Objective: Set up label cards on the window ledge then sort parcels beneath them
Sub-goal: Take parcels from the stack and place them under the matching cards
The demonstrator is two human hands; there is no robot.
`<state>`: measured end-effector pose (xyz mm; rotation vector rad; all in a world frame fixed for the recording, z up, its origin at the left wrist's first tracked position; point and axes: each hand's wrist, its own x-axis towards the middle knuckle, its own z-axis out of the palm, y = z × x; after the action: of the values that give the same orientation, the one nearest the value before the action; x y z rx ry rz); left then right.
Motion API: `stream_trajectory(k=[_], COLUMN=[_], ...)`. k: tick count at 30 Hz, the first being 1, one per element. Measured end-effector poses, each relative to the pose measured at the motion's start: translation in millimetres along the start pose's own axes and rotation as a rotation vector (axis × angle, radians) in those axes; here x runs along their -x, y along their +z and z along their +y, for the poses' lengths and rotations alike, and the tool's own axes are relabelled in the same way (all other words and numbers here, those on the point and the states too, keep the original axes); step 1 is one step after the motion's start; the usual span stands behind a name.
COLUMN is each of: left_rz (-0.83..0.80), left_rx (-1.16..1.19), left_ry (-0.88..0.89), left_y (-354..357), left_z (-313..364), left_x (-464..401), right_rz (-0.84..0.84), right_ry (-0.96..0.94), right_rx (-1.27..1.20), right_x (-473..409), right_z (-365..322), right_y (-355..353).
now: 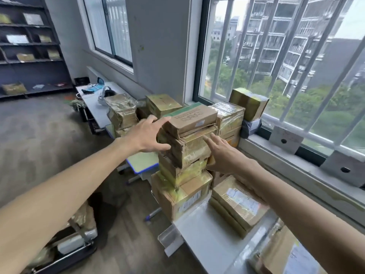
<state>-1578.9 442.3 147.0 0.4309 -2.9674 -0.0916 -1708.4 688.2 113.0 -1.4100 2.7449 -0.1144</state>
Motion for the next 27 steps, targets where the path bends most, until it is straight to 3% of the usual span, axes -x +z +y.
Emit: stream_trajectory(k=[6,11,16,20,23,27], left_rz=[-0.025,-0.15,-0.153,-0.191,-0.342,-0.48], left_rx=[0.074,0.066,0.09,0.396,0.562,0.656], left_ry=[0.013,0.064,0.206,0.426,0.648,0.759], left_y=[5.2,18.3,18.1,-5.7,-22.9,-24.8], left_z=[1.3,-0.8,-1.3,-10.6,-18.4,-22.3], left_x=[-81.4,-122.9,-141.0,-154.1,-157.8,-161.4], right_rz=[0.029,0.003,0.025,0.337,0.582,0.559], right_ry=[0.048,0.115,0.243,0.276,0.222,0.282], right_rx=[0.003,0.001,-0.002,-0.085,-0.03,0.014], right_x=[-42.7,-48.6,-42.0,-27.7,-21.7,-0.4], right_z=[26.3,37.1,37.8,18.1,0.5,-25.2], right_y=[-10.4,-9.0,-10.3,-19.6,-26.2,-33.2])
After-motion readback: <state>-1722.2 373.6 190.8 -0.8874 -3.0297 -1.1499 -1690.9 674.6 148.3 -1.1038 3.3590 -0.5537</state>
